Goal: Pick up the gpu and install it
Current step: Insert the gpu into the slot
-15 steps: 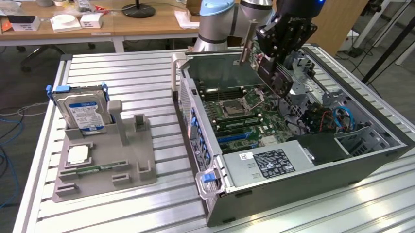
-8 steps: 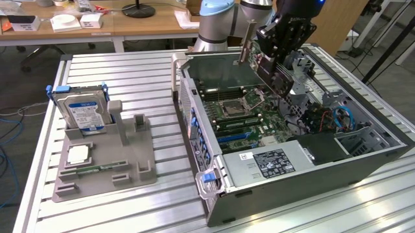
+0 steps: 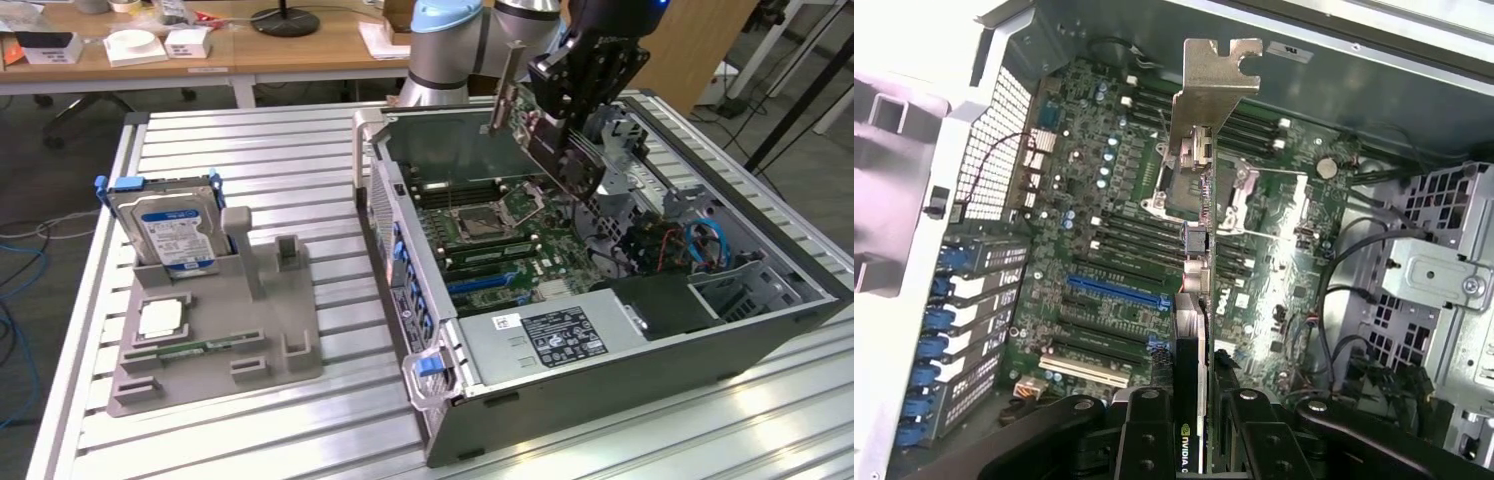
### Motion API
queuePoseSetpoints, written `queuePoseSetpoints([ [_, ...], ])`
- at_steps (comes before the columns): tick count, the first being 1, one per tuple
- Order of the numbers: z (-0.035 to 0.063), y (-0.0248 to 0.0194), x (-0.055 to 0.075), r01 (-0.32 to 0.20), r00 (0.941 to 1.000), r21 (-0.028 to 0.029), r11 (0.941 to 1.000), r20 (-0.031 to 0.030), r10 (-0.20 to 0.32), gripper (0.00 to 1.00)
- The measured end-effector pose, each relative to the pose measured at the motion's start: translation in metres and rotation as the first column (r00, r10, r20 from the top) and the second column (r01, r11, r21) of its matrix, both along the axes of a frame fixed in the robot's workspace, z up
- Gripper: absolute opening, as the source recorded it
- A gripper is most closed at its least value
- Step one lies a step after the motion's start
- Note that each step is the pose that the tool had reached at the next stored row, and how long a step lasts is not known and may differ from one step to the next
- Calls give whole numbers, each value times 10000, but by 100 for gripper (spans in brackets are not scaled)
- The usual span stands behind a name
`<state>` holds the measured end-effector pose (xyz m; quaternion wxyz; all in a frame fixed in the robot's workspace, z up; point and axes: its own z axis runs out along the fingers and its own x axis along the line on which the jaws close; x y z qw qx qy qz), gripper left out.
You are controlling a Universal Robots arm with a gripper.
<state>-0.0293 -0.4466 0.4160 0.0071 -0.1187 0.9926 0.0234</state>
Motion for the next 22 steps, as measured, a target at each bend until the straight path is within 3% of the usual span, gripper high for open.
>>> queuePoseSetpoints([
  [22,0,0,0,-728,9973,1,9973,0,728,26],
])
